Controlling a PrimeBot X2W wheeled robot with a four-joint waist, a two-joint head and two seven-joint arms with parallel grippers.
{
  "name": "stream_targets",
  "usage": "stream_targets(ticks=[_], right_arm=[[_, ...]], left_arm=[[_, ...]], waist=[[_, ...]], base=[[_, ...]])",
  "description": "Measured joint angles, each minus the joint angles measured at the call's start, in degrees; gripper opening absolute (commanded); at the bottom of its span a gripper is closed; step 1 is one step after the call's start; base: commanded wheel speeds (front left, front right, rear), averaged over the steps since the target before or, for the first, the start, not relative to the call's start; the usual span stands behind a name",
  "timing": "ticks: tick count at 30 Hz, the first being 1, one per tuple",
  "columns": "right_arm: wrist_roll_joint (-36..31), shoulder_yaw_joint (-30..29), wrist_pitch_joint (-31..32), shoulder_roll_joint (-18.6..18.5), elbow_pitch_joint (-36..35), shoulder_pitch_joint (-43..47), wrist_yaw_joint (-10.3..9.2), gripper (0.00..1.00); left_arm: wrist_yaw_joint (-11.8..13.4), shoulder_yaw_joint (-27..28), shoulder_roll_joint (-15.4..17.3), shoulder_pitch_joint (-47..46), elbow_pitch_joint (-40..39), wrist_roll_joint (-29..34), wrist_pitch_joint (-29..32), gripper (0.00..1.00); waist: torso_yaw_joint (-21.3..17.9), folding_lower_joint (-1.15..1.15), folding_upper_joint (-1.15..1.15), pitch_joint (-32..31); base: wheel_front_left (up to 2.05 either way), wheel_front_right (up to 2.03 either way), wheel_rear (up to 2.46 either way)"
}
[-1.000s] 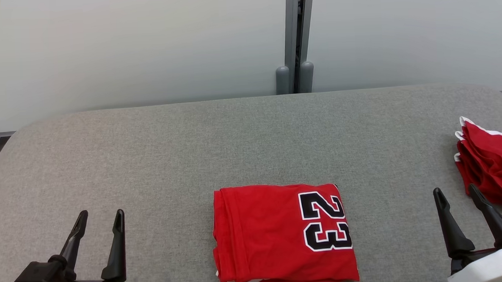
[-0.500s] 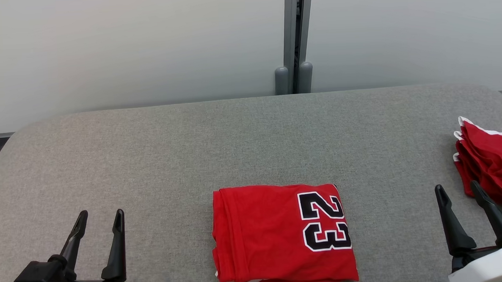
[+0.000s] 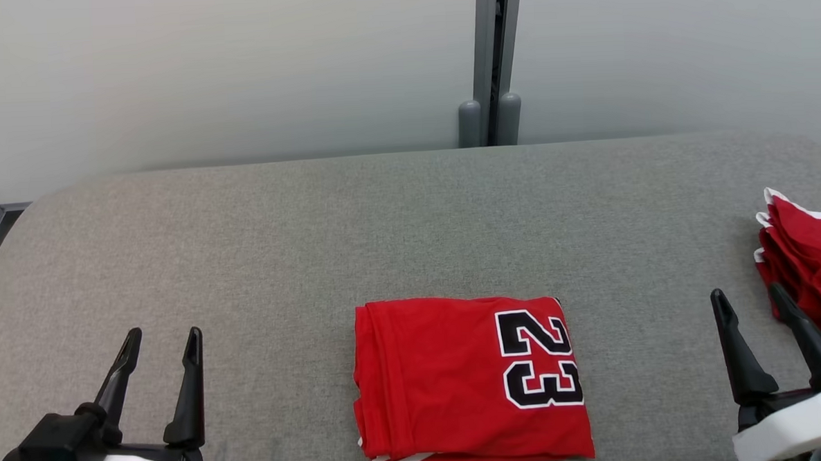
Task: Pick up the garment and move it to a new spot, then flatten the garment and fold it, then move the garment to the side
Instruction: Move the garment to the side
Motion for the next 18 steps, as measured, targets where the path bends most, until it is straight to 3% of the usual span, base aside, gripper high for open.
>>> stream_targets(ticks=[8,18], right_arm=[[1.11,4.34,0.25,-1.63,3.7,-4.42,-0.01,1.0],[5.99,15.29,-0.32,-2.64,18.87,-8.96,0.0,1.0]], left_arm=[[-1.42,-0.59,-0.14,-5.11,-0.63,0.16,-0.78,1.0],[-3.26,-1.4,-1.4,-9.49,1.22,0.23,-2.86,1.0]], waist=[[2.44,0.0,0.0,4.08],[6.46,0.0,0.0,11.06]], base=[[0.0,0.0,0.0],[0.0,0.0,0.0]])
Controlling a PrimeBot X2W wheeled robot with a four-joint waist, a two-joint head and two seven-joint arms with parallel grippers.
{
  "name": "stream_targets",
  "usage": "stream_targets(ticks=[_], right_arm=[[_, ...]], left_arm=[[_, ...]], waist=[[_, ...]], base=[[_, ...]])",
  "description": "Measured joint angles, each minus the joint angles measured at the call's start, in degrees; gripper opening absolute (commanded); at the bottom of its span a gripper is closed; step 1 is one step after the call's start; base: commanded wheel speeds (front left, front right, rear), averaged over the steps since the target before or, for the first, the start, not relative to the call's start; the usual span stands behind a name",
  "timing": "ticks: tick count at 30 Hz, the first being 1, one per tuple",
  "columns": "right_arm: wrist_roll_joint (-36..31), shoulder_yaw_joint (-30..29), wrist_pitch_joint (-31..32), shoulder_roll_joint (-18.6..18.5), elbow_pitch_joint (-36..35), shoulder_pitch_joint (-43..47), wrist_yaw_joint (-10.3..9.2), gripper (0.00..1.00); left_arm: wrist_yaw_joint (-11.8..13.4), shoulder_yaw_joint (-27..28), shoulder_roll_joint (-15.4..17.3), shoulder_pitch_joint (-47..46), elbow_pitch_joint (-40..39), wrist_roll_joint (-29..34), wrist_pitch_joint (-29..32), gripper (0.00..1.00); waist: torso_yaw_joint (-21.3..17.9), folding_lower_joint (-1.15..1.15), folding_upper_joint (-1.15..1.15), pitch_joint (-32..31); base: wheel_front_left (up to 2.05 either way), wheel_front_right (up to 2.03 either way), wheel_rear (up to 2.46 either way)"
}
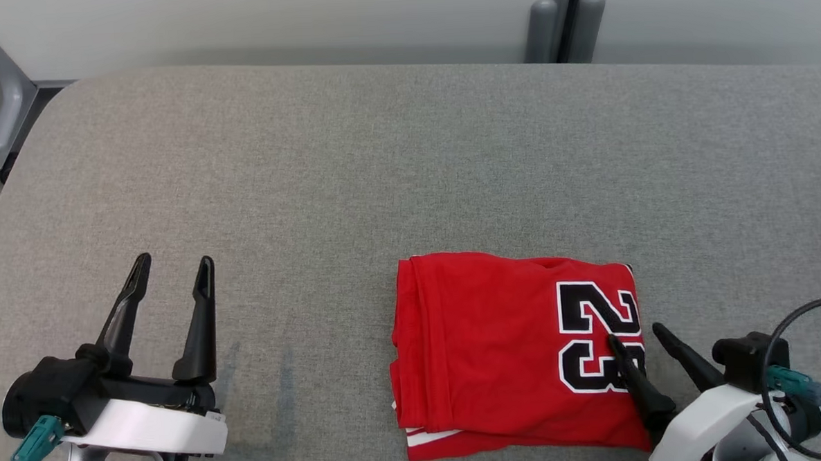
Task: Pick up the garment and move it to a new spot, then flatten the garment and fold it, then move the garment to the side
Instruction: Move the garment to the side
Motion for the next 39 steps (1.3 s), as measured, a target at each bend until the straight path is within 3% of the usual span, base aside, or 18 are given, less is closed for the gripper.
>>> stream_targets(ticks=[9,10,13,20,27,39], right_arm=[[5.16,5.52,-1.47,-1.83,8.53,-5.09,0.0,1.0],[5.9,6.05,-1.86,-1.96,8.96,-5.5,-0.01,0.59],[7.22,8.1,-2.66,-2.68,9.87,-6.55,-0.01,0.0],[8.53,12.52,-4.82,-5.15,10.14,-8.68,0.01,0.0],[7.78,12.8,-5.46,-8.82,8.59,-9.79,0.01,0.0],[4.26,12.72,-3.1,-14.68,3.52,-13.11,0.01,0.0]], left_arm=[[-0.45,0.35,0.03,-0.98,0.29,0.0,-0.85,1.0],[-0.45,0.45,0.05,-0.98,0.35,-0.01,-0.92,1.0],[-0.45,0.54,0.05,-0.97,0.54,-0.02,-0.96,1.0],[-0.25,1.09,0.44,-0.54,0.46,-0.08,-1.32,1.0],[-0.19,1.52,1.18,-0.55,-0.62,0.01,-1.45,1.0],[0.85,2.91,4.57,0.14,-4.15,0.6,1.0,1.0]], waist=[[0.7,0.0,0.0,2.49],[0.63,0.0,0.0,2.52],[0.21,0.0,0.0,2.55],[-2.51,0.0,0.0,2.53],[-6.66,0.0,0.0,3.3],[-18.28,0.0,0.0,5.42]], base=[[0.0,0.0,0.0],[0.0,0.0,0.0],[0.0,0.0,0.0],[0.0,0.0,0.0],[0.0,0.0,0.0],[0.0,0.0,0.0]])
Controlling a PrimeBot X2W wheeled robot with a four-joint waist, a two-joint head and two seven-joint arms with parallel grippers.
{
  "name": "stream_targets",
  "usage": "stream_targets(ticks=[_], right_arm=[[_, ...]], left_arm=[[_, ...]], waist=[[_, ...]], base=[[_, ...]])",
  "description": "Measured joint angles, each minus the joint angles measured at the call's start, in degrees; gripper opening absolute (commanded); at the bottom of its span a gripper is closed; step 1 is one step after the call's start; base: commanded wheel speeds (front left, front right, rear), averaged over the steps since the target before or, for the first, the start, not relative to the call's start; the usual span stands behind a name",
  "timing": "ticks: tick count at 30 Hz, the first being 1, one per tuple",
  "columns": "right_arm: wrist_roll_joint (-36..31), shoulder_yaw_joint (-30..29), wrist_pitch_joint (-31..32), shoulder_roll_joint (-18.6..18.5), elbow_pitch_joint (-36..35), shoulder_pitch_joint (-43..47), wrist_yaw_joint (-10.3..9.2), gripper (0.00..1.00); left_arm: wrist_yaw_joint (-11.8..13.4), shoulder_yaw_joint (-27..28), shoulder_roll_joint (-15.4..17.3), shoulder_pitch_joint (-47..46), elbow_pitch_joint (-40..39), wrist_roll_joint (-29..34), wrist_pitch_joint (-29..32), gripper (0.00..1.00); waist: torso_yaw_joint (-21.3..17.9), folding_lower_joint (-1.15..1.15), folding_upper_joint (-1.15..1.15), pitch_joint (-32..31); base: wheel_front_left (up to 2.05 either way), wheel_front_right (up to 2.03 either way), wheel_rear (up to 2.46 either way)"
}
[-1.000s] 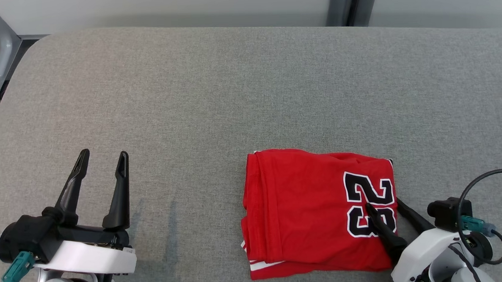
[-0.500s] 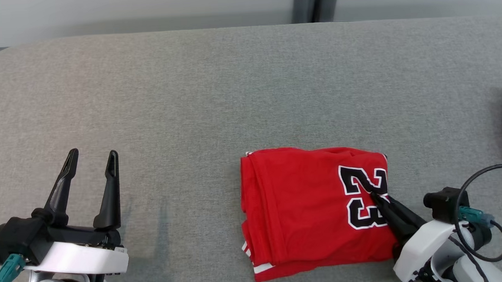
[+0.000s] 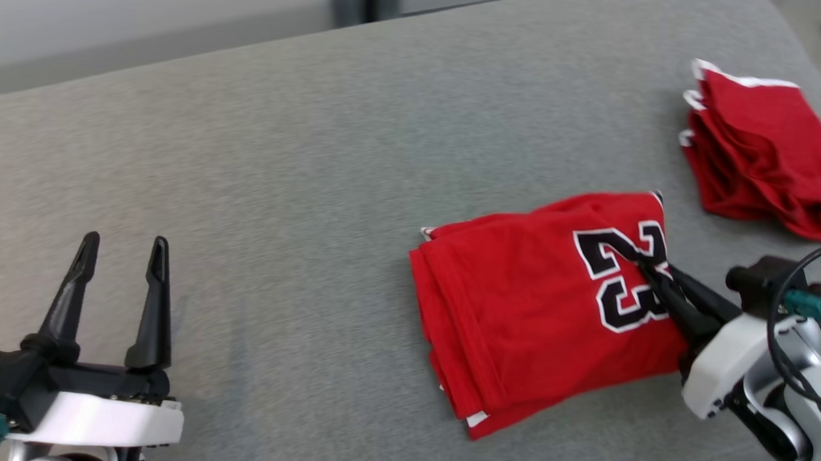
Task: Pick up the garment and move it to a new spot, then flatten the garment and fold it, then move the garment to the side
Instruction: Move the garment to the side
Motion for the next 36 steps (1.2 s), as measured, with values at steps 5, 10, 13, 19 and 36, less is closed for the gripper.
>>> stream_targets(ticks=[5,10,13,19,36], right_arm=[[-0.14,1.19,0.21,-0.23,-1.33,-3.61,0.0,0.0],[-0.21,4.23,-0.34,1.04,-1.78,-10.05,0.0,0.0],[0.24,4.75,-1.29,1.24,-0.16,-13.45,0.0,0.0],[1.25,2.09,-3.49,-0.54,3.37,-19.63,0.0,0.0],[-0.65,-5.46,-1.04,-8.38,11.92,-27.65,0.0,0.0]], left_arm=[[0.3,0.6,1.38,-0.32,-1.85,0.43,1.43,1.0],[0.46,0.9,3.04,-1.2,-3.55,0.7,3.21,1.0],[0.41,0.66,3.74,-2.11,-4.32,0.93,4.0,1.0],[0.49,0.97,4.77,-2.41,-5.45,1.29,4.72,1.0],[1.29,2.54,8.08,-2.59,-8.26,1.56,7.01,1.0]], waist=[[-4.24,0.0,0.0,1.19],[-8.71,0.0,0.0,3.03],[-10.42,0.0,0.0,4.23],[-11.82,0.0,0.0,6.3],[-13.94,0.0,0.0,11.3]], base=[[0.0,0.0,0.0],[0.0,0.0,0.0],[0.0,0.0,0.0],[0.0,0.0,0.0],[0.0,0.0,0.0]])
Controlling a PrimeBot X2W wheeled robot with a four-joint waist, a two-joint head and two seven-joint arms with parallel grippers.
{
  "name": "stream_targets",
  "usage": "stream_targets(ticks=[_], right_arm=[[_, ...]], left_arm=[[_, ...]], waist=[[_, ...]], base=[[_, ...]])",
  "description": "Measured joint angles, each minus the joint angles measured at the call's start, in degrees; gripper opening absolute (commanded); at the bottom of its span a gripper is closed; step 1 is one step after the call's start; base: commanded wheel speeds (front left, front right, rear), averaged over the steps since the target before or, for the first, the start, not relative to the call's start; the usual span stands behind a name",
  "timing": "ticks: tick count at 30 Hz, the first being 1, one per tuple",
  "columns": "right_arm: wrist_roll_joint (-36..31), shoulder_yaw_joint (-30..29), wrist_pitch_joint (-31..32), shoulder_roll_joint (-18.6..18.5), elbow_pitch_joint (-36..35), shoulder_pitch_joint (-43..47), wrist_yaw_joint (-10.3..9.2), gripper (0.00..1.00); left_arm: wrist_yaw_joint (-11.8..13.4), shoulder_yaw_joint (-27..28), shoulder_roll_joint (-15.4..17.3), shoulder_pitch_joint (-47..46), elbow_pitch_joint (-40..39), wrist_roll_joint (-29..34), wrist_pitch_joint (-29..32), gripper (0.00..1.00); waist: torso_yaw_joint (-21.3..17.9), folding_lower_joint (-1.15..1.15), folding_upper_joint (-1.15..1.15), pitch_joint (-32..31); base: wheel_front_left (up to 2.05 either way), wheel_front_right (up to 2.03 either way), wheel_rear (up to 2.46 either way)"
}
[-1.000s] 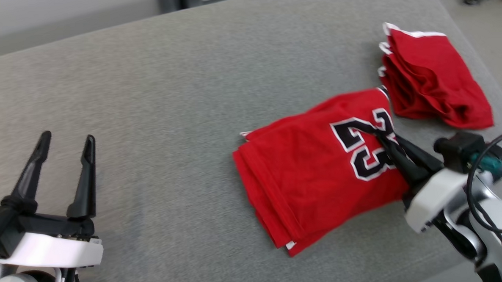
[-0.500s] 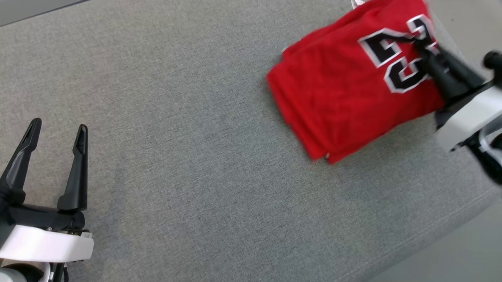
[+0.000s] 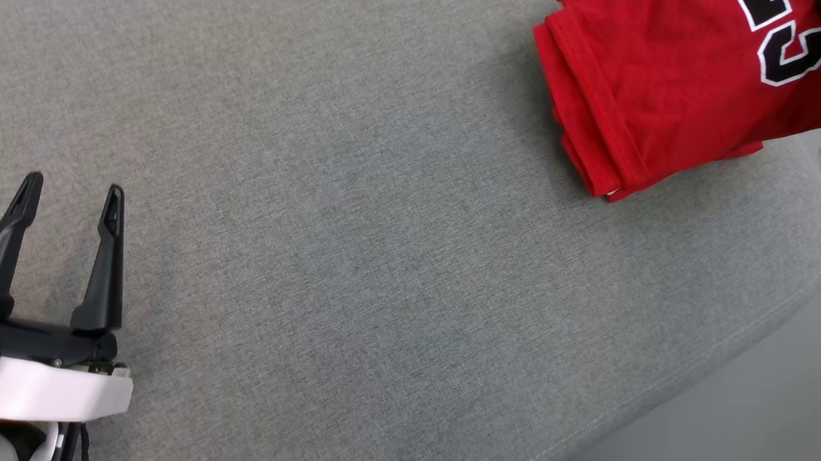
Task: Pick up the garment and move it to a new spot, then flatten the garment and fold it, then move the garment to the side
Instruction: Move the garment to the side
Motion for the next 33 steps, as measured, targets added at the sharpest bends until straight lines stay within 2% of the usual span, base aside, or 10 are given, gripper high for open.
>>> stream_targets(ticks=[9,10,11,12,13,14,15,20,26,33], right_arm=[[-3.31,-1.37,-1.8,3.56,9.76,-3.47,0.0,0.0],[-3.37,-1.46,-2.47,3.83,10.43,-3.61,0.0,0.06],[-3.38,-1.69,-2.74,4.04,11.6,-3.79,0.0,0.31],[-3.65,-1.8,-3.16,4.16,12.57,-3.8,0.0,0.46],[-3.75,-2.07,-3.8,4.41,13.41,-3.8,0.0,0.77],[-3.76,-2.5,-4.28,4.69,14.21,-3.81,0.0,0.77],[-3.68,-3.59,-4.85,5.31,15.91,-3.91,0.0,0.99],[-3.03,-6.42,-6.02,6.79,19.07,-3.77,0.0,1.0],[-1.87,-11.22,-9.95,7.72,18.72,-0.53,0.0,1.0],[-3.42,-17.13,-12.32,12.22,9.8,6.81,0.0,1.0]], left_arm=[[-0.37,-0.36,0.76,-2.14,-0.12,0.43,0.6,1.0],[-0.37,-0.25,0.85,-2.14,-0.02,0.38,0.54,1.0],[-0.37,-0.2,0.96,-2.14,0.03,0.34,0.4,1.0],[-0.38,-0.16,1.03,-2.14,0.12,0.34,0.31,1.0],[-0.4,-0.16,1.04,-2.14,0.16,0.31,0.24,1.0],[-0.56,-0.14,1.07,-2.14,0.18,0.27,0.13,1.0],[-0.56,-0.14,1.14,-2.14,0.22,0.26,0.05,1.0],[-0.58,-0.27,1.09,-2.31,0.67,0.23,-0.37,1.0],[-0.64,-1.23,-0.46,-2.4,2.22,-0.26,-1.8,1.0],[-0.1,-1.51,-2.5,-2.04,4.32,-1.11,-4.03,1.0]], waist=[[1.02,0.0,0.0,3.14],[1.15,0.0,0.0,3.39],[1.28,0.0,0.0,3.64],[1.37,0.0,0.0,3.84],[1.48,0.0,0.0,3.99],[1.6,0.0,0.0,4.11],[1.78,0.0,0.0,4.3],[2.14,0.0,0.0,3.88],[3.24,0.0,0.0,1.69],[5.38,0.0,0.0,-2.04]], base=[[0.0,0.0,0.0],[0.0,0.0,0.0],[0.0,0.0,0.0],[0.0,0.0,0.0],[0.0,0.0,0.0],[0.0,0.0,0.0],[0.0,0.0,0.0],[0.0,0.0,0.0],[0.0,0.0,0.0],[0.0,0.0,0.0]])
